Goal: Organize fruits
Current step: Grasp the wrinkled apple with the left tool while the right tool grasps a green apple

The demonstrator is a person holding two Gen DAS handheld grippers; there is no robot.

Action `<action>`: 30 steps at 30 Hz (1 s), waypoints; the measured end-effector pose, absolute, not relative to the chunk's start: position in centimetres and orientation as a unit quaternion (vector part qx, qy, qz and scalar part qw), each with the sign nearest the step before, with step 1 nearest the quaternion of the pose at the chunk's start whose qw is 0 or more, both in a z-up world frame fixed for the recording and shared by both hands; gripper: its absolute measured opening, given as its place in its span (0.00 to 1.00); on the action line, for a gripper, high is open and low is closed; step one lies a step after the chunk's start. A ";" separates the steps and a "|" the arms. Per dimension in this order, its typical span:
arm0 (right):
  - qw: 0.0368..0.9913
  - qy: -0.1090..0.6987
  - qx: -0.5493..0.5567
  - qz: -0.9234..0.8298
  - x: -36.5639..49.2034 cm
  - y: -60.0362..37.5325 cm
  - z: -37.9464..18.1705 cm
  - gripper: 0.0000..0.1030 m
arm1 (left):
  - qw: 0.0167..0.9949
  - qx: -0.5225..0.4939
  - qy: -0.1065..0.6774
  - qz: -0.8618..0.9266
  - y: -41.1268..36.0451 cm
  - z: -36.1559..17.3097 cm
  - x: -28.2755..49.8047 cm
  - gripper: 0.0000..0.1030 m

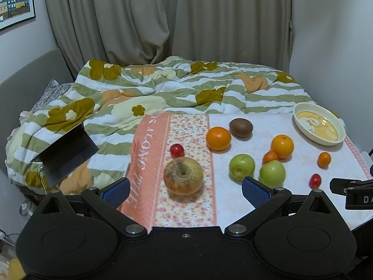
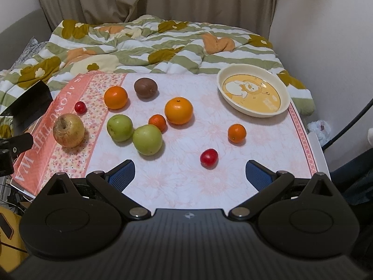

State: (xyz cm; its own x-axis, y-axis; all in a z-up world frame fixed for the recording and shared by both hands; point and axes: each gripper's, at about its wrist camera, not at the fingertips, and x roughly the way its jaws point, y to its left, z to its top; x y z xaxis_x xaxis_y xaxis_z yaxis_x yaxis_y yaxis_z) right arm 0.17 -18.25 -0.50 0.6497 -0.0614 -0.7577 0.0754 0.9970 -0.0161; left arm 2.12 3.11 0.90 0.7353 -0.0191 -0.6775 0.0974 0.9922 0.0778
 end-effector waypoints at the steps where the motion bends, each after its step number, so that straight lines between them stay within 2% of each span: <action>1: 0.907 0.419 0.014 -0.034 0.4 -18.0 -0.7 1.00 | 0.930 0.060 0.360 -0.030 3.4 0.7 2.4 1.00; 25: 0.912 0.409 0.012 -0.025 6.8 -15.2 -10.5 1.00 | 0.912 0.139 0.370 -0.104 4.7 -10.1 11.0 0.99; 30: 0.912 0.410 0.012 0.001 8.6 -15.4 -11.3 1.00 | 0.907 0.143 0.382 -0.103 3.8 -11.1 12.1 0.88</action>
